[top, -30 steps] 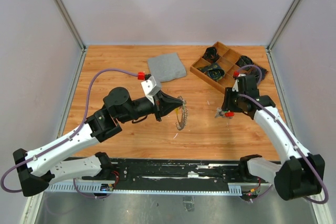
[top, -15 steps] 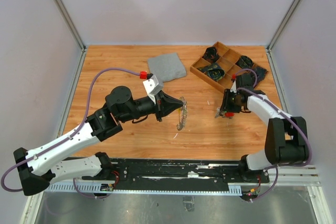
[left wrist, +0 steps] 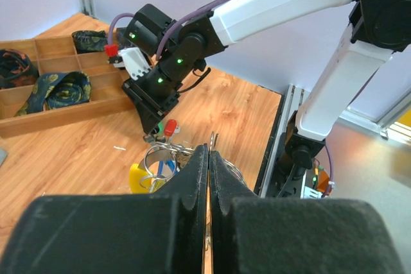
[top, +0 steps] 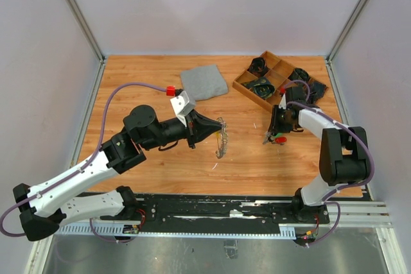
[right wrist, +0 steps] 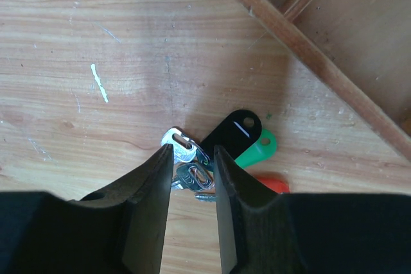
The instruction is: Put the keys on the keyring
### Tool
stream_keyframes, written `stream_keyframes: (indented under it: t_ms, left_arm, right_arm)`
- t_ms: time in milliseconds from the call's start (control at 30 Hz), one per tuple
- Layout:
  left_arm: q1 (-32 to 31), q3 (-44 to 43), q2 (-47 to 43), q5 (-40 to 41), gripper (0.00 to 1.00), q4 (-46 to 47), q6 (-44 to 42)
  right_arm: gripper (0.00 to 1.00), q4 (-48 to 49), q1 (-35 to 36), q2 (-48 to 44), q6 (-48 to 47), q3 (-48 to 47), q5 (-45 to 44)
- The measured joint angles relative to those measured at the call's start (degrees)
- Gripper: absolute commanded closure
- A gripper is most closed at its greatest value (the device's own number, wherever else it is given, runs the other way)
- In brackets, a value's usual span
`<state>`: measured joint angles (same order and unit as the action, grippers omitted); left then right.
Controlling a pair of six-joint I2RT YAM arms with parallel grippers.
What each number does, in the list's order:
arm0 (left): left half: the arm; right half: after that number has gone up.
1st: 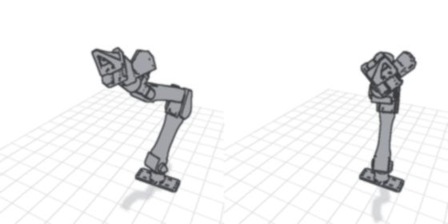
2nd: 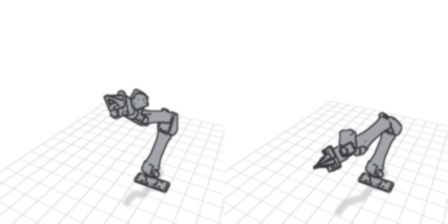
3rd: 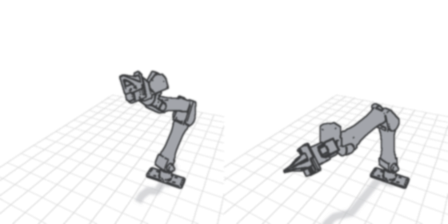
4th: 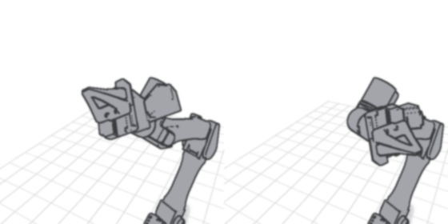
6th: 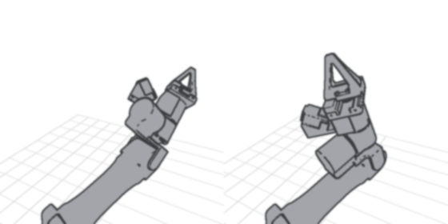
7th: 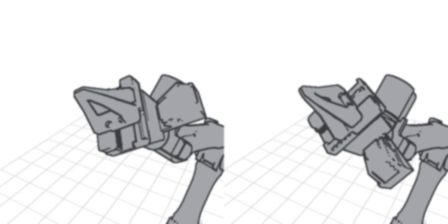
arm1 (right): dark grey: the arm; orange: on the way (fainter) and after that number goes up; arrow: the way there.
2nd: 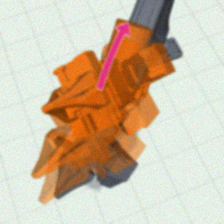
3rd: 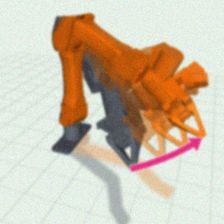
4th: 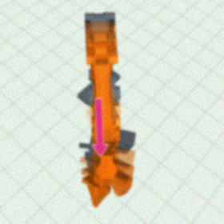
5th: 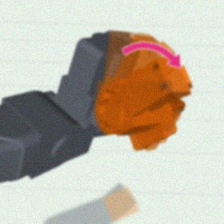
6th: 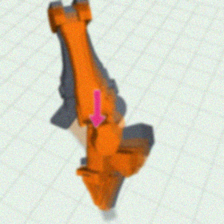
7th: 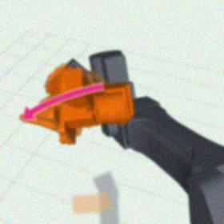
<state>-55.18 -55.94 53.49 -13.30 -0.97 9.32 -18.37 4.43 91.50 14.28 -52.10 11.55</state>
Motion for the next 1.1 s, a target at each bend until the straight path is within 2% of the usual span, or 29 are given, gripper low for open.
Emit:
stream_keyframes:
  t_ms: [567, 1100]
  left_arm:
    - [0.0, -0.4, -0.5, -0.2, 1.00, -0.1, 0.0]
    - [0.0, -0.5, -0.5, -0.5, 0.99, -0.1, 0.2]
  right_arm:
    - [0.69, 0.0, 0.0, 1.6, -1.0, -0.8, 0.1]
    - [0.97, -1.2, 0.0, 1.1, -1.6, -0.7, 1.1]
